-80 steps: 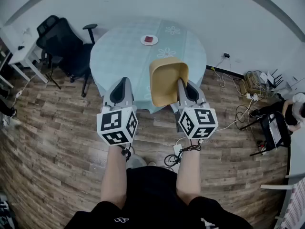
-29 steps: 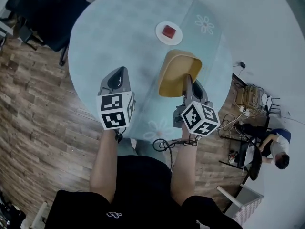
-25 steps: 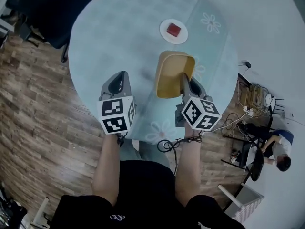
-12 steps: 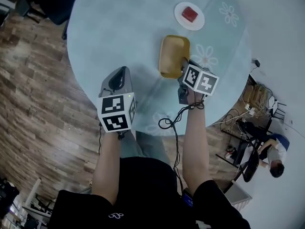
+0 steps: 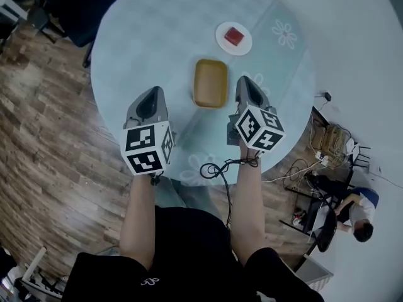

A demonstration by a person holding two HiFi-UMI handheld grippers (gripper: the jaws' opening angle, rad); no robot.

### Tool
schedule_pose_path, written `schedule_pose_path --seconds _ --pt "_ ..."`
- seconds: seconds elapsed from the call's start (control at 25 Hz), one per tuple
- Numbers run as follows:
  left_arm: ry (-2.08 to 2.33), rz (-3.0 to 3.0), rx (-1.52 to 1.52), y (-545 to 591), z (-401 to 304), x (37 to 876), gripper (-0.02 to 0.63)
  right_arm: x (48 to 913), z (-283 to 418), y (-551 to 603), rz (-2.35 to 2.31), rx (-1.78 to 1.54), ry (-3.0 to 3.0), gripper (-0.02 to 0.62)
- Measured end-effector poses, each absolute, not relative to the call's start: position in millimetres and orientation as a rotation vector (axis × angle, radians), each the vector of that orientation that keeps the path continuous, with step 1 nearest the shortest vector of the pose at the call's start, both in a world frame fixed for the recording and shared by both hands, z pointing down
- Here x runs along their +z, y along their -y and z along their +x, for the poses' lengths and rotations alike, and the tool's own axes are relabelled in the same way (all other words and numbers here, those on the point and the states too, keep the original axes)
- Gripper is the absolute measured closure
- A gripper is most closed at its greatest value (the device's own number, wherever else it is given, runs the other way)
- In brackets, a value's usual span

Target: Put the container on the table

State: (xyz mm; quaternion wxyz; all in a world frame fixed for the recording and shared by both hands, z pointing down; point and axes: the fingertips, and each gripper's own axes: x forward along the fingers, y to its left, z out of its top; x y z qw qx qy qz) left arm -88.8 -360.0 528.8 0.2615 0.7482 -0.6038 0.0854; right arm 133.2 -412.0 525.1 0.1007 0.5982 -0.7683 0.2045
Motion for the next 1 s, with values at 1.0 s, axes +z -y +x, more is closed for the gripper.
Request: schedule_pose_path --seconds 1.0 --pt "1.881 2.505 -0.104 300 6 267 0.604 285 206 293 1.906 -0.021 2.618 0.586"
